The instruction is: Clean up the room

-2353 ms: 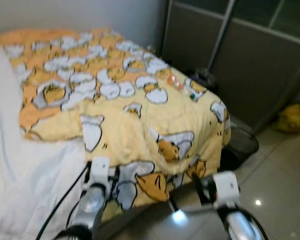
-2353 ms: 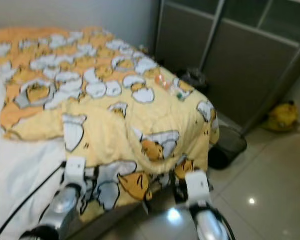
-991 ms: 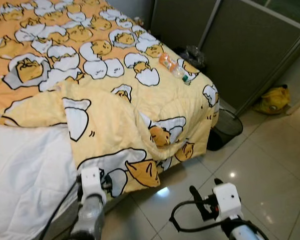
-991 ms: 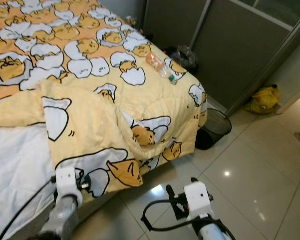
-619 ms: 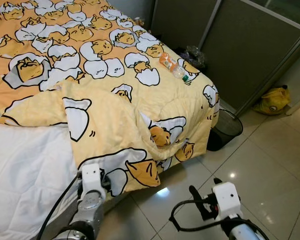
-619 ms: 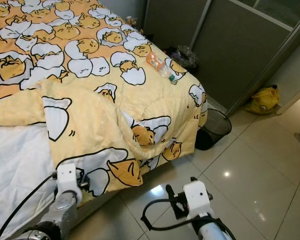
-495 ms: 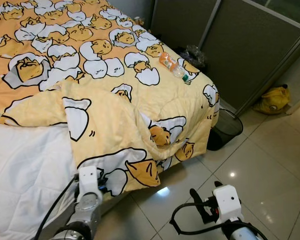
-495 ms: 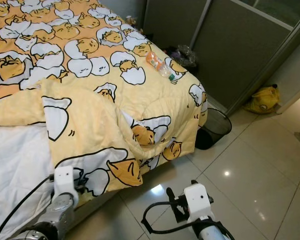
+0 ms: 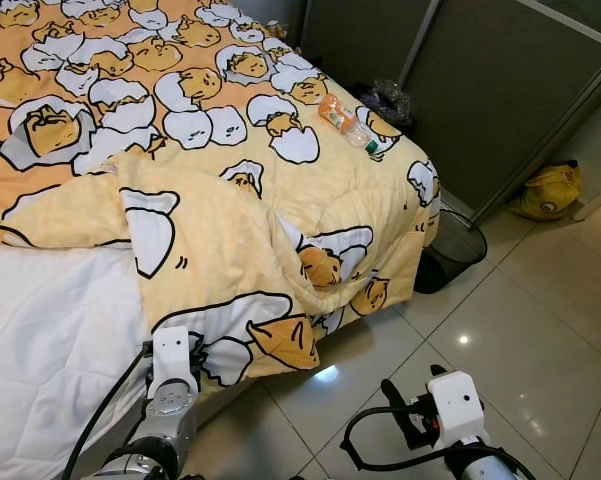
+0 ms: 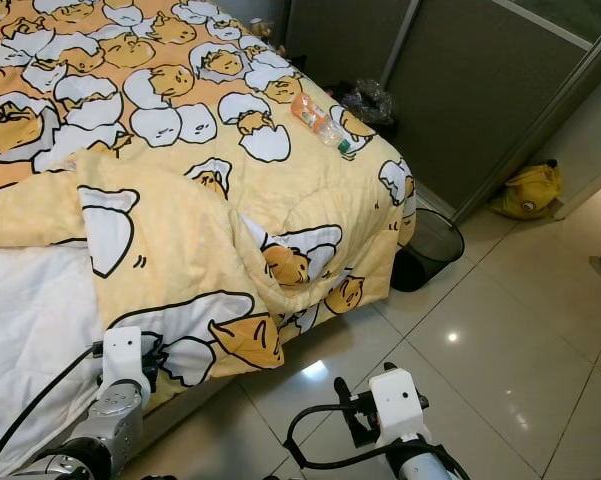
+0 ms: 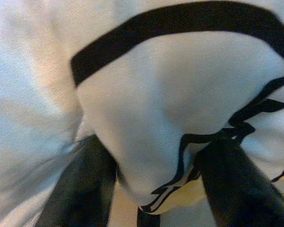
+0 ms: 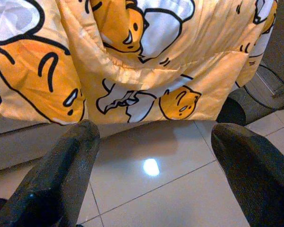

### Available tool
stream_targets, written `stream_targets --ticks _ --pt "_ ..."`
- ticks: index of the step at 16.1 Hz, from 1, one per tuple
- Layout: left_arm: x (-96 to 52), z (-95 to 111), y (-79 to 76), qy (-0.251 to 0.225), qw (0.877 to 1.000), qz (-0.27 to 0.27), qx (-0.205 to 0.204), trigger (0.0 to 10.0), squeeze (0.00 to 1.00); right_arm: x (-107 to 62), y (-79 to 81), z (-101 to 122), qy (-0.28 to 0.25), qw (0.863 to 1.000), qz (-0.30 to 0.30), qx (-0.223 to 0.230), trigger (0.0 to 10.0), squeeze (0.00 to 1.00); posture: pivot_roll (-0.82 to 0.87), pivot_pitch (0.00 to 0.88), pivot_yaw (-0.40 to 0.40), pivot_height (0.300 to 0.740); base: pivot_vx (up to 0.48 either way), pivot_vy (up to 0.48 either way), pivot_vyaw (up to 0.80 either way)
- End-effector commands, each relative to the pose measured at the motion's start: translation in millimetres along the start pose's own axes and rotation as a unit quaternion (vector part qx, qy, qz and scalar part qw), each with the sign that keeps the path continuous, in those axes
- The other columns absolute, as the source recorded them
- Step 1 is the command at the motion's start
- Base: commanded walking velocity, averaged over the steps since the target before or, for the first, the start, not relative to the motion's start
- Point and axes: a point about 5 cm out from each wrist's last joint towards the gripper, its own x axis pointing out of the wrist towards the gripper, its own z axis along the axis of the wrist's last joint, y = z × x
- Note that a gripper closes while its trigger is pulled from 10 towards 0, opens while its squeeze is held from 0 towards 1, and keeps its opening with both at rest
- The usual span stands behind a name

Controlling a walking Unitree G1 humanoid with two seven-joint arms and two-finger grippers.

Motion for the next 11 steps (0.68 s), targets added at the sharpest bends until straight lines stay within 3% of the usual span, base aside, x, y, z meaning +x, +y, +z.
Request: stream_targets --ticks 1,5,11 --pt "-2.8 -1 -13.8 -0.004 0.999 -0.033 0.024 0.0 0.00 -2.3 -6.1 -3 0.011 1.000 -0.012 -0.005 10.0 0.00 -0.06 0.190 -0.165 0.740 0.000 0.000 0.00" --pt "-7.1 -11 -20.2 -0.004 0.996 -0.056 0.065 0.0 0.00 5.3 -3.4 -4 0.010 1.000 -0.016 -0.001 10.0 0.00 -0.03 0.154 -0.136 0.740 0.000 0.000 0.00" --pt "-8.8 -25 -10.1 0.009 0.994 -0.063 0.091 0.0 0.00 16.3 -2.4 -4 0.010 1.000 -0.016 -0.001 10.0 0.00 -0.01 0.120 -0.123 0.740 0.000 0.000 0.00"
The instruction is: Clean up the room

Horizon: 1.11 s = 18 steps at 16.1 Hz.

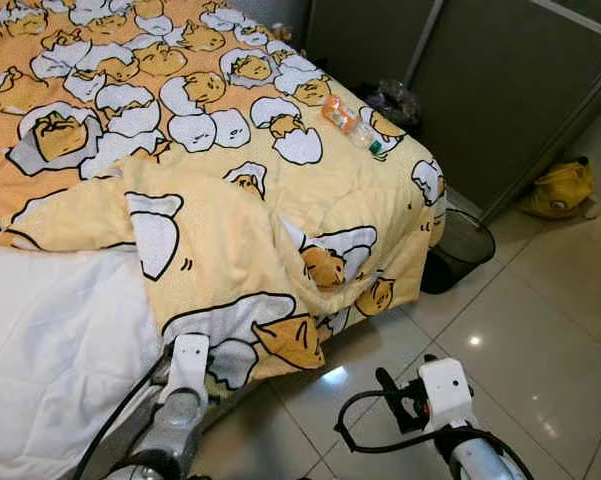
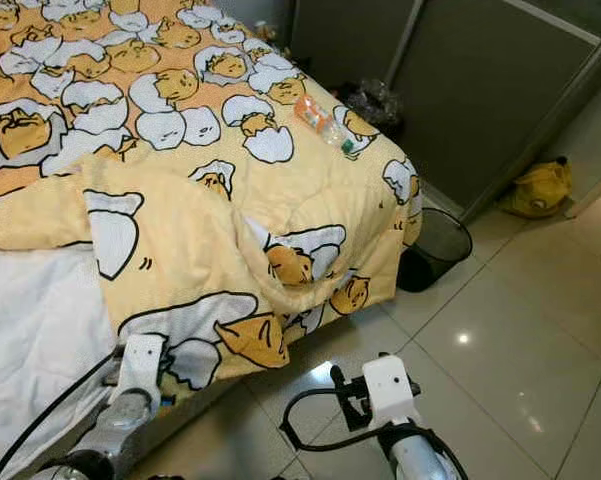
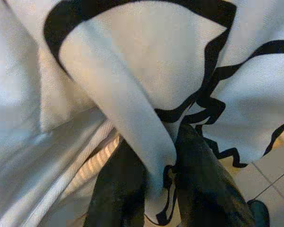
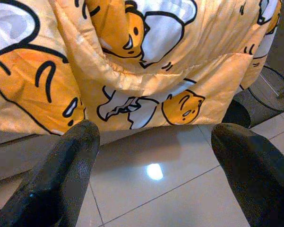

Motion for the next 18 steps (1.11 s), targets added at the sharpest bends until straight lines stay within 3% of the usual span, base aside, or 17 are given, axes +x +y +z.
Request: stream_targets --ticks 1,5,6,7,8,10,11,13,18 --pt "-2.7 -9 -3.9 0.014 1.000 -0.016 0.013 0.0 0.00 -0.6 -3.4 -5 0.009 1.000 -0.008 -0.005 10.0 0.00 0.00 0.118 -0.120 0.740 0.000 0.000 0.00" --pt "-1.1 -5 -0.6 0.003 0.999 -0.025 0.030 0.0 0.00 5.1 -1.9 -4 0.005 1.000 -0.009 -0.002 10.0 0.00 0.01 0.121 -0.112 0.740 0.000 0.000 0.00" --pt "0.1 -1 -1.1 0.001 0.999 -0.029 0.040 3.9 0.00 6.1 -0.4 -4 0.004 1.000 -0.007 -0.001 10.0 0.00 0.01 0.118 -0.110 0.740 0.000 0.000 0.00" --pt "0.6 0 -1.3 0.001 0.998 -0.031 0.048 9.4 0.00 6.5 0.4 -4 0.004 1.000 -0.006 -0.001 10.0 0.00 0.01 0.118 -0.107 0.740 0.000 0.000 0.00" --pt "0.8 2 -3.7 -0.006 0.997 -0.046 0.067 10.0 0.00 7.6 1.2 -3 0.003 1.000 -0.004 0.000 10.0 0.00 0.02 0.114 -0.103 0.740 0.000 0.000 0.00" --pt "-0.8 1 -6.9 -0.018 0.994 -0.072 0.075 10.0 0.00 9.3 1.4 -2 -0.001 1.000 0.001 0.002 10.0 0.00 0.02 0.109 -0.094 0.740 0.000 0.000 0.00" --pt "-2.4 -1 -7.9 -0.023 0.994 -0.085 0.062 10.0 0.00 9.8 -0.6 -2 -0.003 1.000 0.000 0.004 10.0 0.00 0.02 0.108 -0.094 0.740 0.000 0.000 0.00" --pt "-3.3 2 -9.1 -0.037 0.995 -0.097 -0.003 10.0 0.00 9.6 -2.9 -4 -0.001 1.000 -0.005 0.010 10.0 0.00 0.03 0.107 -0.092 0.740 0.000 0.000 0.00" --pt "-6.7 4 -23.8 -0.054 0.991 -0.126 0.001 10.0 0.00 16.1 5.3 -5 0.002 1.000 0.005 0.013 10.0 0.00 0.05 0.099 -0.087 0.740 0.000 0.000 0.00"
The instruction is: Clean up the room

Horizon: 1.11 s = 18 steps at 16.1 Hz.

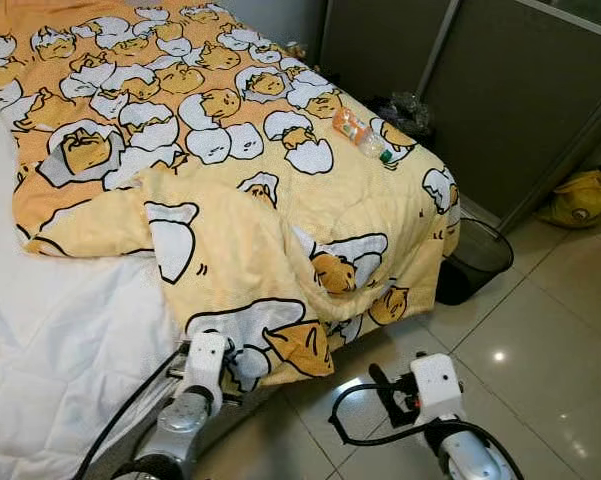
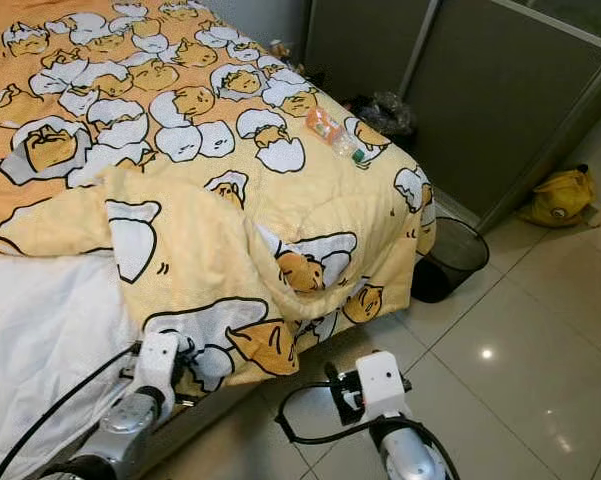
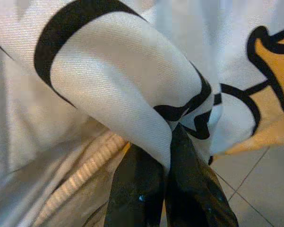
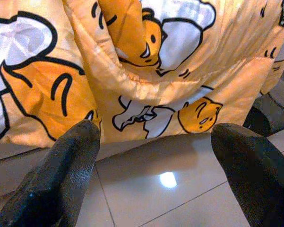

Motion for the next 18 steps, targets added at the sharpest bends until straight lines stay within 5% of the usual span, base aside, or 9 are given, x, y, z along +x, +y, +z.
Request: stream_targets --ticks 1,8,12,18 --pt "-1.8 -4 -4.8 -0.001 1.000 -0.008 0.004 10.0 0.00 1.2 -1.3 0 -0.004 1.000 0.001 -0.004 10.0 0.00 0.05 0.094 -0.085 0.740 0.000 0.000 0.00" --pt "-0.5 4 -6.8 -0.021 0.999 -0.034 0.011 10.0 0.00 6.4 -6.5 0 -0.004 1.000 -0.004 -0.006 10.0 0.00 0.06 0.076 -0.078 0.740 0.000 0.000 0.00" --pt "-5.4 -7 -17.0 0.003 0.979 -0.158 0.130 10.0 0.00 8.8 -6.3 -3 -0.001 1.000 -0.001 -0.007 10.0 0.00 0.06 0.075 -0.071 0.740 0.000 0.000 0.00" --pt "-8.5 -12 -15.9 0.003 0.975 -0.166 0.145 10.0 0.00 8.6 -6.4 -7 0.006 1.000 0.002 -0.009 10.0 0.00 0.06 0.074 -0.069 0.740 0.000 0.000 0.00"
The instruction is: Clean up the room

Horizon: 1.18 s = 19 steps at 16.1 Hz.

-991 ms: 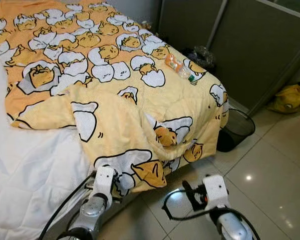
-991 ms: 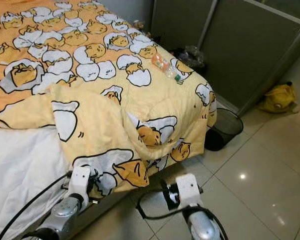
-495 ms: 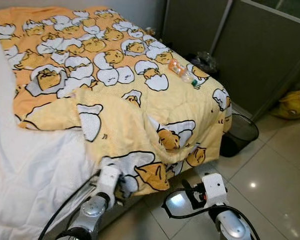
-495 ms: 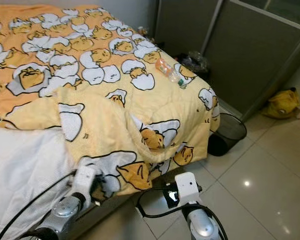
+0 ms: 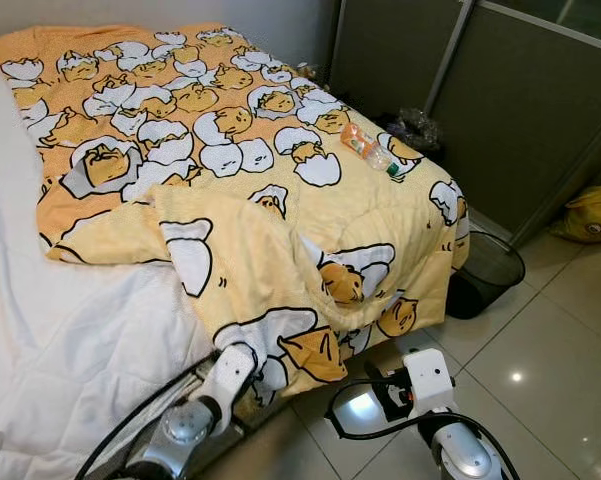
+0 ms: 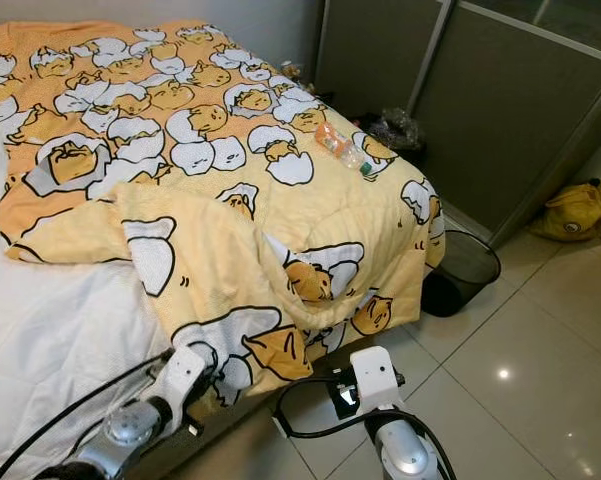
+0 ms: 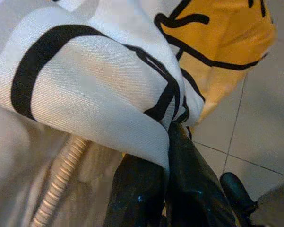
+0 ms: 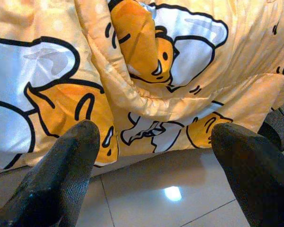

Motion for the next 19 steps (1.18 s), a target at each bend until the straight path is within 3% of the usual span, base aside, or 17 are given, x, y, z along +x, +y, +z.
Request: stream_targets --ticks 1,5,9,12,13,15,17,19 --pt "0.2 -1 -5.8 -0.005 1.000 -0.014 -0.004 10.0 0.00 -1.1 -4.0 -3 0.006 1.000 -0.002 -0.002 10.0 0.00 0.06 0.075 -0.069 0.740 0.000 0.000 0.00" --pt "0.8 -1 -12.1 -0.005 1.000 -0.021 -0.003 10.0 0.00 -1.3 -4.9 -5 0.007 1.000 -0.001 -0.004 10.0 0.00 0.06 0.077 -0.072 0.740 -0.137 0.000 0.00" --pt "2.5 -5 -43.3 0.003 0.994 -0.104 0.027 10.0 0.00 -2.0 -5.5 -6 0.010 1.000 0.003 -0.006 10.0 0.00 0.05 0.077 -0.075 0.740 -0.212 0.000 0.00" --pt "4.9 -3 -55.9 0.004 0.992 -0.123 0.024 10.0 0.00 -1.9 -6.9 -6 0.010 1.000 0.003 -0.008 10.0 0.00 0.05 0.077 -0.077 0.740 0.000 0.000 0.00" --pt "5.5 -2 -63.7 0.003 0.989 -0.146 0.036 10.0 0.00 -1.9 -7.5 -6 0.011 1.000 0.004 -0.009 10.0 0.00 0.04 0.077 -0.079 0.740 0.000 0.000 0.00" --pt "4.2 -5 -92.1 0.031 0.969 -0.237 0.055 10.0 0.00 -2.6 -8.0 -7 0.014 1.000 0.010 -0.012 10.0 0.00 0.04 0.077 -0.085 0.740 0.000 0.000 0.00" --pt "3.1 -7 -111.7 0.060 0.955 -0.289 0.029 10.0 0.00 -3.5 -8.6 -8 0.016 1.000 0.014 -0.016 10.0 0.00 0.03 0.077 -0.089 0.740 0.000 0.000 0.00" --pt "1.9 -7 -125.7 0.072 0.943 -0.324 0.030 10.0 0.00 -4.5 -10.4 -8 0.016 1.000 0.014 -0.019 10.0 0.00 0.02 0.075 -0.093 0.740 0.000 0.000 0.00"
